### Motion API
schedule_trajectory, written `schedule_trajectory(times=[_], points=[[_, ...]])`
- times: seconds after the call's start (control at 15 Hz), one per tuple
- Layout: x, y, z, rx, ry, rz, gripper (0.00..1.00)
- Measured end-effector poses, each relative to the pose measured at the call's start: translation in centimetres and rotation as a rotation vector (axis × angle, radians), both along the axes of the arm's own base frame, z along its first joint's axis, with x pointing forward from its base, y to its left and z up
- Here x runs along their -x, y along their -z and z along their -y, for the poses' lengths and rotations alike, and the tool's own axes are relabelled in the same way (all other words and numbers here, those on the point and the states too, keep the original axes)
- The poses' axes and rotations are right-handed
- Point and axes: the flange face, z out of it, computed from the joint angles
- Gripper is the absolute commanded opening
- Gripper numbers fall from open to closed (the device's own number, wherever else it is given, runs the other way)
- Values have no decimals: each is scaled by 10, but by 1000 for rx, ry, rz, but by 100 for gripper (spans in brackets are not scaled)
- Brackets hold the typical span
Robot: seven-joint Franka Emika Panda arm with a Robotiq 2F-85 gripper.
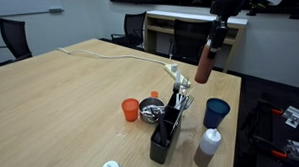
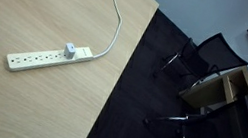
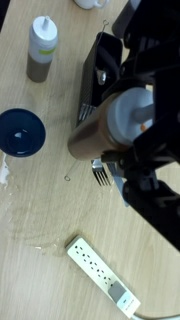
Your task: Pick the sauce bottle and move it to the left on the table
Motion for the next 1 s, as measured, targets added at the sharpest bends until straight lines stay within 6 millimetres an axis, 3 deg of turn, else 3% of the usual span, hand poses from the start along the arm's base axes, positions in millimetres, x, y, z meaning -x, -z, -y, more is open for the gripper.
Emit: schedule_trajectory(times=[0.53, 1.0], points=[[21, 13, -101, -13, -313, -24, 27], [28, 44, -176, -54, -596, -84, 27]])
